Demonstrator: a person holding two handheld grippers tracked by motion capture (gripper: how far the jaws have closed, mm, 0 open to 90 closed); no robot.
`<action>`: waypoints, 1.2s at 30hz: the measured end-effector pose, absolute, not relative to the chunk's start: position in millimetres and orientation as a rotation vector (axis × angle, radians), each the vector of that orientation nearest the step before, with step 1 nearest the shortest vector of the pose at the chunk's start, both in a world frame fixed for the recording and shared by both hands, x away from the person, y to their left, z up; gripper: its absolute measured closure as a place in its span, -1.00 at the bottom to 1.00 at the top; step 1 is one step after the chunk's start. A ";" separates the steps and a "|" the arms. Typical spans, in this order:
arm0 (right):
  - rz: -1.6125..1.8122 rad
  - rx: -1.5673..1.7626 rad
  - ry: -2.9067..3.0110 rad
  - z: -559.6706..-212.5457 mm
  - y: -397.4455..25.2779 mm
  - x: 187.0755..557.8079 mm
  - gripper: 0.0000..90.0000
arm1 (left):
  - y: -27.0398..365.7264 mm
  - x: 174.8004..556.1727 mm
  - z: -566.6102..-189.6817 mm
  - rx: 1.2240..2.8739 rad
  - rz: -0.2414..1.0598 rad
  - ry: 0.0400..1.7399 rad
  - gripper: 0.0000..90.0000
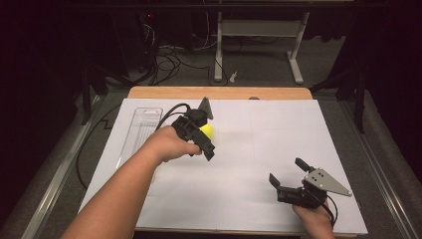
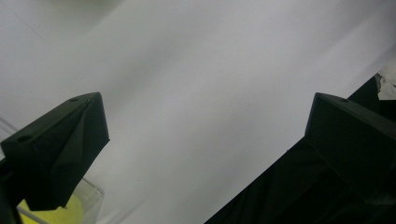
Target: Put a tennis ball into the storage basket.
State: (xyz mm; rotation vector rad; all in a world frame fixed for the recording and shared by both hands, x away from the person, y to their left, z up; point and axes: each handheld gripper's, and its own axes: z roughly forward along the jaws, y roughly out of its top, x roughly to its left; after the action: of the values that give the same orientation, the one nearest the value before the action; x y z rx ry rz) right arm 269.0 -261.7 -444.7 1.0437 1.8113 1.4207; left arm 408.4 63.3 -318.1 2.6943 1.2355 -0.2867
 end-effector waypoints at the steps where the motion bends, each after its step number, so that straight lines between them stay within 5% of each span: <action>1: 1.419 1.042 1.813 -445.0 -262.1 269.1 -0.99 | 62.5 409.7 -318.8 2.698 -0.291 1.234 -0.98; 36: 1.423 1.047 1.797 -443.5 -267.3 265.9 -0.99 | 52.2 450.6 -334.9 2.634 -0.167 1.358 -0.98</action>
State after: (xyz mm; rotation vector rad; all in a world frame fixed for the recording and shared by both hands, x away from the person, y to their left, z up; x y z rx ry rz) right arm 265.9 -267.3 -443.5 1.0471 1.7966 1.4230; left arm 450.6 52.2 -334.9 2.6338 1.3581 -0.1668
